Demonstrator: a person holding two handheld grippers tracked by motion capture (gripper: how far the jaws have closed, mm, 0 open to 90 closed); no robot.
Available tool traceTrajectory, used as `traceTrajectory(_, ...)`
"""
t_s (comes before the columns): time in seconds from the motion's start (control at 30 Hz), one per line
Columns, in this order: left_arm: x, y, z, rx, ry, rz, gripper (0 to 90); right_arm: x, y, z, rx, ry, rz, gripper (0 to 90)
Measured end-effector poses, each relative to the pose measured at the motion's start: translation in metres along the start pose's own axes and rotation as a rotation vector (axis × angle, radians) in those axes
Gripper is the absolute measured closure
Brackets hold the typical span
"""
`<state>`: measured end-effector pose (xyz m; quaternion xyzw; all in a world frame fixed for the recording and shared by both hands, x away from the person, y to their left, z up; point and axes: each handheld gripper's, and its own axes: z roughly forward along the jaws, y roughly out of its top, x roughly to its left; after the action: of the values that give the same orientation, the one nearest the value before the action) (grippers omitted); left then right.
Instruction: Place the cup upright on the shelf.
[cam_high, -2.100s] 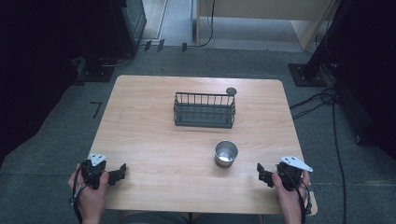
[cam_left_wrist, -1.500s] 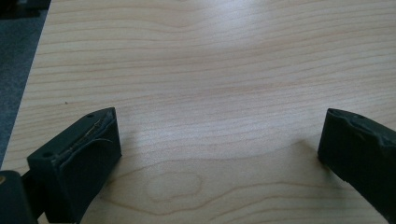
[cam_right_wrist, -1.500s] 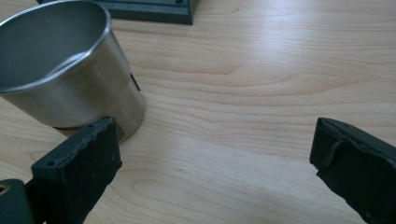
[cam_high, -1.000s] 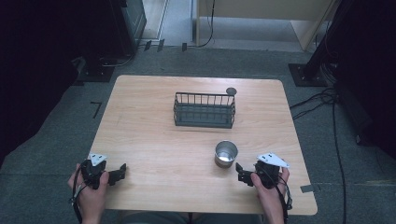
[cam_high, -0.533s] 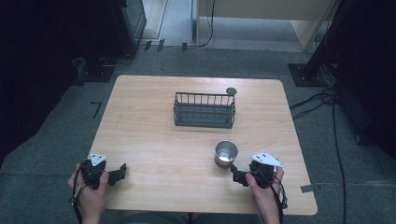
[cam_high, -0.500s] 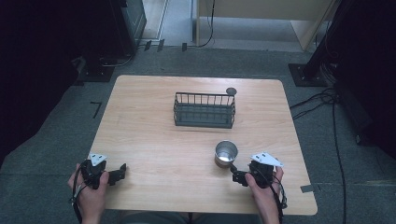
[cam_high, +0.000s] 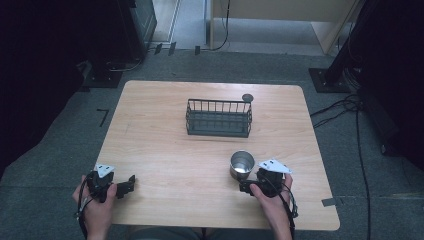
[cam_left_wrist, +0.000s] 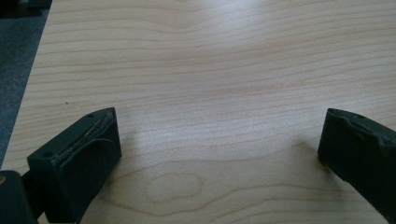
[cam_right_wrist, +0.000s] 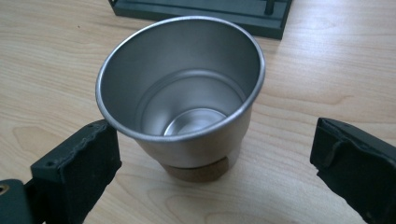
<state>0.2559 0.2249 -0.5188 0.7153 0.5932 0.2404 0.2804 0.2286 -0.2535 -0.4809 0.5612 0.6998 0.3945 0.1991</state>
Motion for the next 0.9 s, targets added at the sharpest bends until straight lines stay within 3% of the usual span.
traceTrajectory(0.43, 0.0, 0.0, 0.0, 0.0, 0.0, 0.0, 0.0, 0.014, 0.005, 0.021, 0.01, 0.006, -0.004, 1.2)
traceTrajectory(0.9, 0.0, 0.0, 0.0, 0.0, 0.0, 0.001, 0.0, 0.019, 0.009, 0.037, 0.018, -0.042, 0.011, 5.2)
